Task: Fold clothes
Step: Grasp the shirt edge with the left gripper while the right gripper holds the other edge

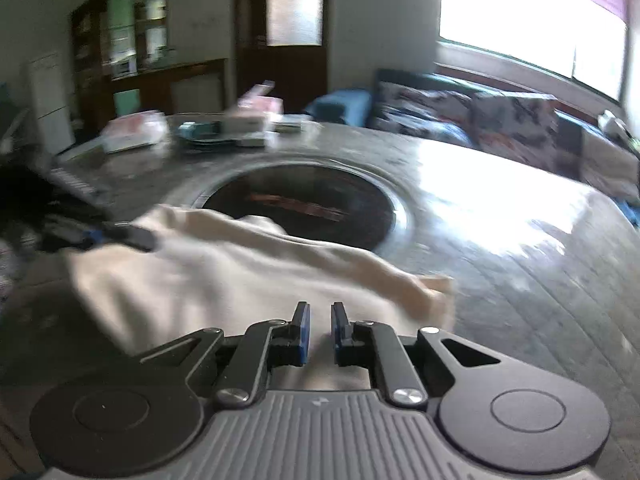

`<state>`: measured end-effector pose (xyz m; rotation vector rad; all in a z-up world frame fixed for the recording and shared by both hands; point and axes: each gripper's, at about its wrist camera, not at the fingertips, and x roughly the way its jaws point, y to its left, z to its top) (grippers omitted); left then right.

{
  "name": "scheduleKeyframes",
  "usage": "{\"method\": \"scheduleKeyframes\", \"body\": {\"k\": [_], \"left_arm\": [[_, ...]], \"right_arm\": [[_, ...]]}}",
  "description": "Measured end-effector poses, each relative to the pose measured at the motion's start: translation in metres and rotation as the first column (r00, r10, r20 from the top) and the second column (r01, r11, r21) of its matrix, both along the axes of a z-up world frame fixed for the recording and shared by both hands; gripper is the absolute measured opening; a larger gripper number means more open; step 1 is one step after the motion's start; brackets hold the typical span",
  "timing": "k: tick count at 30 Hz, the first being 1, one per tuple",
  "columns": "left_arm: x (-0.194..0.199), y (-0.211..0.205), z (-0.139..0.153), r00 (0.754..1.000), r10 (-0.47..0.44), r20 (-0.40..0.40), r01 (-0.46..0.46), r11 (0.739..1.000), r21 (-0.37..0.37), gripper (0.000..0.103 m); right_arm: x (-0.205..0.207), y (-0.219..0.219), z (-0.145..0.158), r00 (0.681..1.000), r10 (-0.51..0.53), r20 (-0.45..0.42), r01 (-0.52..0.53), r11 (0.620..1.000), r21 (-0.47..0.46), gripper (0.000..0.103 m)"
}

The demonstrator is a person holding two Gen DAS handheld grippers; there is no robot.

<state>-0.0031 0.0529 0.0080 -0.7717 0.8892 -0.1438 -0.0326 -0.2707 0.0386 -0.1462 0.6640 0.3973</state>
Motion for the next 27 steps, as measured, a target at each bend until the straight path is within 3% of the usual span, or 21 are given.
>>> {"method": "scheduleKeyframes", "body": {"k": [2,6,12,18,22,27], "left_arm": [[0.0,0.0,0.0,1.0,-0.001,0.001,0.001,1.0,0.002,0.016],[0.001,0.0,0.001,1.0,-0.005,-0.001,0.005,1.0,0.005,0.017],[0.001,-0.002,0.001,1.0,-0.013,0.007,0.013,1.0,0.023,0.018],[0.001,-0.003,0.001,1.0,-0.021,0.013,0.021,0.999,0.034,0.018],[0.001,-0.006,0.002,0.999,-0.026,0.018,0.025,0.998,0.052,0.017],[-0.001,-0.015,0.012,0.998,-0.042,0.047,0.036,0.993,0.114,0.016]], "right_arm": [[0.011,-0.013,-0.005,0.999,-0.043,-0.013,0.043,0.999,0.006,0.01],[0.022,-0.033,-0.009,0.995,-0.103,-0.015,0.103,0.995,0.017,0.03],[0.03,-0.049,-0.015,0.985,-0.164,-0.045,0.166,0.984,0.06,0.035],[0.031,-0.053,-0.02,0.983,-0.169,-0.072,0.178,0.974,0.139,0.032],[0.028,-0.052,-0.018,0.982,-0.177,-0.06,0.185,0.97,0.159,0.014],[0.023,-0.051,-0.015,0.981,-0.188,-0.042,0.193,0.964,0.182,0.01]]}}
